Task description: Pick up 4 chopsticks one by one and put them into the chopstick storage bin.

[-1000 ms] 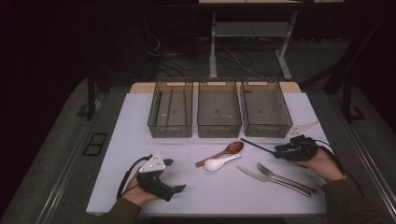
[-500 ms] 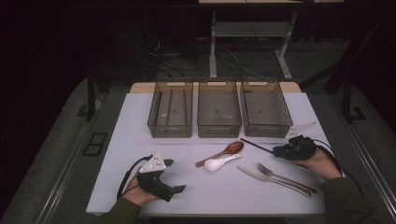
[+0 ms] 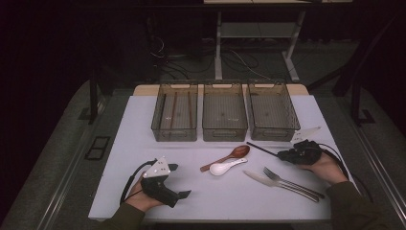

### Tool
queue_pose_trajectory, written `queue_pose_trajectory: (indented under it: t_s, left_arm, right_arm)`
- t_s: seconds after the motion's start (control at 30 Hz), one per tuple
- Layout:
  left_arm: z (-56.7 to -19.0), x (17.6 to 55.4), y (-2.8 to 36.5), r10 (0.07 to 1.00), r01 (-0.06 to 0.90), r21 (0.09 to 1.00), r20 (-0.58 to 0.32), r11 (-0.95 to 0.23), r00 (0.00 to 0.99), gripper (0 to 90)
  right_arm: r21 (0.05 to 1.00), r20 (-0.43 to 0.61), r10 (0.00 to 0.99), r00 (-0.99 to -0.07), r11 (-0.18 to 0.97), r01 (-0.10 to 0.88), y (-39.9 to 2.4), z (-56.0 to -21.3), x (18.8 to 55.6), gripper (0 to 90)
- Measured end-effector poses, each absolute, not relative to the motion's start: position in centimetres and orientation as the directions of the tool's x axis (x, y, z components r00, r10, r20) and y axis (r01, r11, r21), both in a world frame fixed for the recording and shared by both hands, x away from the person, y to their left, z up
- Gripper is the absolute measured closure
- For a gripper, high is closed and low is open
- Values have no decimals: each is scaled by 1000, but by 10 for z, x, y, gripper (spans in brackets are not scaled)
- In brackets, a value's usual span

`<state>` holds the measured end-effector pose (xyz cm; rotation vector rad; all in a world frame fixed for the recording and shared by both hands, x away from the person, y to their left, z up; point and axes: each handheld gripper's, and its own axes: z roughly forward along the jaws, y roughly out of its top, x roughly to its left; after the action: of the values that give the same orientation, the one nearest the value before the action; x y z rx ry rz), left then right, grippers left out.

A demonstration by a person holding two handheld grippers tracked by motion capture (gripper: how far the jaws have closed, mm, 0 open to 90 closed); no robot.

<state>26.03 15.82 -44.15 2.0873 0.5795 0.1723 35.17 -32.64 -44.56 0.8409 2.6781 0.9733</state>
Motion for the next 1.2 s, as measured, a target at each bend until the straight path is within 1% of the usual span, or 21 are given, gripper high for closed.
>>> queue_pose_trajectory:
  t_s: [0.13, 0.3, 0.77, 1.03, 1.2]
  left_arm:
    - [-442, 260, 158, 466, 335, 825, -100, -455, 879, 0]
    - [-441, 260, 158, 466, 335, 825, -100, -456, 879, 0]
    - [-442, 260, 158, 466, 335, 825, -100, -455, 879, 0]
    - [-441, 260, 158, 466, 334, 825, -99, -457, 879, 0]
    - [-442, 260, 158, 467, 337, 825, -103, -453, 878, 0]
  right_arm:
    - [638, 26, 547, -837, 635, 435, -327, -446, 352, 858]
    - [644, 34, 549, -835, 627, 439, -329, -445, 352, 859]
    - [699, 50, 554, -831, 575, 426, -339, -425, 347, 858]
    - [740, 85, 556, -827, 520, 425, -346, -414, 342, 858]
    - [746, 78, 551, -831, 520, 415, -344, -408, 342, 858]
